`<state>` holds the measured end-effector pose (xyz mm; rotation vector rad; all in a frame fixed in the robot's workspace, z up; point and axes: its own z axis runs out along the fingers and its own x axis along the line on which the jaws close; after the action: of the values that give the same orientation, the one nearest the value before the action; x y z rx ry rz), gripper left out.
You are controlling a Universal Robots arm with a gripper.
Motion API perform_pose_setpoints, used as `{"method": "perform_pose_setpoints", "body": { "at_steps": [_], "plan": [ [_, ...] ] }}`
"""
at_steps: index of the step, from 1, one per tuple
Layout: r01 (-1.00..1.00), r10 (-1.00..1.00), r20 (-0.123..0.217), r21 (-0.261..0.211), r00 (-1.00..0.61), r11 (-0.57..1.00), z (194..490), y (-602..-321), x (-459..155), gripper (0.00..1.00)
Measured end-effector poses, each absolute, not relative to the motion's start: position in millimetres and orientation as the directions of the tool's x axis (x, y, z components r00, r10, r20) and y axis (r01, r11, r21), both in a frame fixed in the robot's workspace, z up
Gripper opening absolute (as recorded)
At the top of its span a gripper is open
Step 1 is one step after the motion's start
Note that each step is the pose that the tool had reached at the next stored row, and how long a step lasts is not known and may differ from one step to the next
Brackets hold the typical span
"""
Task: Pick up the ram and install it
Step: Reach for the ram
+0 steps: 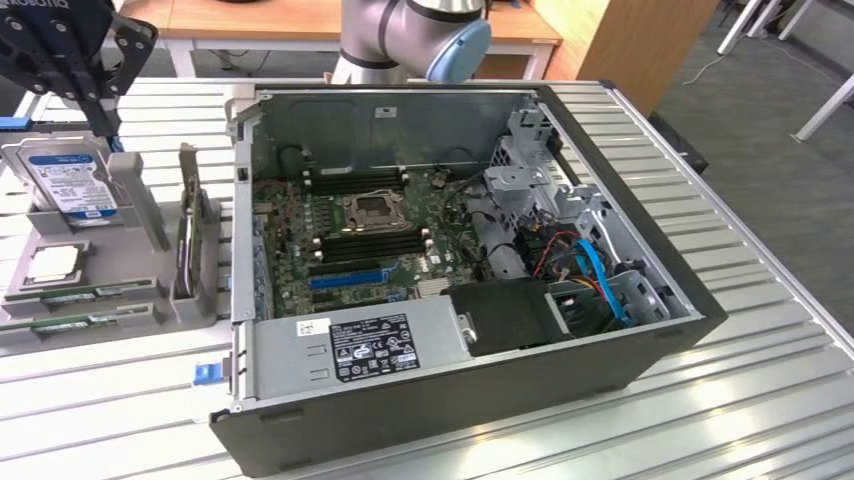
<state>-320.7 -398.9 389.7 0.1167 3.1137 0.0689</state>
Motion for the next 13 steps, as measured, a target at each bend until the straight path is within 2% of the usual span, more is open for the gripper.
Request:
{"method": "perform_pose_setpoints", "body": {
  "at_steps": [13],
  "plan": [
    [0.074, 0.075, -0.023, 0.045, -0.997, 0.996, 389, -399, -342, 0.1]
  ]
}}
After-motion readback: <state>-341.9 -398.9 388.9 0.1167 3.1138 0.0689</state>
